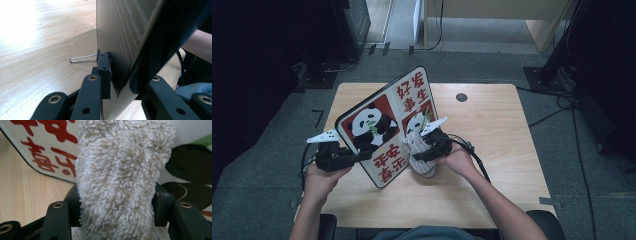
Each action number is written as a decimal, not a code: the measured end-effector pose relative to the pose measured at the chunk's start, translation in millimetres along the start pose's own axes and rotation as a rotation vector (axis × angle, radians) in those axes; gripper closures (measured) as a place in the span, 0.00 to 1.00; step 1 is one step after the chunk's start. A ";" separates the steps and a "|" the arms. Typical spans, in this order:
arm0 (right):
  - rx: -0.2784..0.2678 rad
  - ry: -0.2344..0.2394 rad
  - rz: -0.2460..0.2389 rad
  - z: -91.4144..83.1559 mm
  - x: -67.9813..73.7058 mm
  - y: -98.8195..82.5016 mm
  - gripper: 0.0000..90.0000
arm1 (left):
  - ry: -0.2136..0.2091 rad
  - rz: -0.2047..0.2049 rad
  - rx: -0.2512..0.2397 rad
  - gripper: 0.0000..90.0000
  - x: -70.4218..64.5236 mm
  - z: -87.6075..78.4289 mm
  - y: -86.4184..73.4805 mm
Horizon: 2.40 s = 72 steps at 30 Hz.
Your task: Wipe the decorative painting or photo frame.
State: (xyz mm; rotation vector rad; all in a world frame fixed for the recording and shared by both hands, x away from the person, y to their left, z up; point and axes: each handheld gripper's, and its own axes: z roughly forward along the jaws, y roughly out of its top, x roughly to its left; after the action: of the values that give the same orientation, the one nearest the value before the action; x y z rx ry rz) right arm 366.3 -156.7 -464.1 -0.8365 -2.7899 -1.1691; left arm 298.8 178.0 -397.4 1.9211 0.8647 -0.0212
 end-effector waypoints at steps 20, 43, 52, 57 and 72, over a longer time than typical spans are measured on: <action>0.027 0.009 0.035 -1.4 2.2 -7.9 0.36 | -0.003 0.004 0.001 0.85 1.0 0.1 0.9; 0.078 0.011 0.018 16.9 3.1 -20.6 0.49 | 0.003 0.008 -0.002 0.85 0.9 0.2 0.8; 0.016 0.009 0.012 -6.0 7.3 -5.4 0.49 | 0.010 0.009 -0.003 0.85 0.3 0.4 0.9; -0.038 0.008 -0.002 -21.2 8.2 11.1 0.49 | 0.007 0.008 -0.003 0.85 0.7 0.4 0.9; -0.076 0.000 -0.041 -54.5 21.9 65.4 0.49 | 0.006 0.008 -0.004 0.85 1.1 0.4 0.8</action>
State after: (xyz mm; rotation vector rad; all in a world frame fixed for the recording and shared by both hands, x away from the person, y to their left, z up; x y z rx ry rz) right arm 367.9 -144.5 -377.1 -0.7879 -2.7921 -1.2888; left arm 300.2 178.1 -397.3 1.9215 0.8607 -0.0088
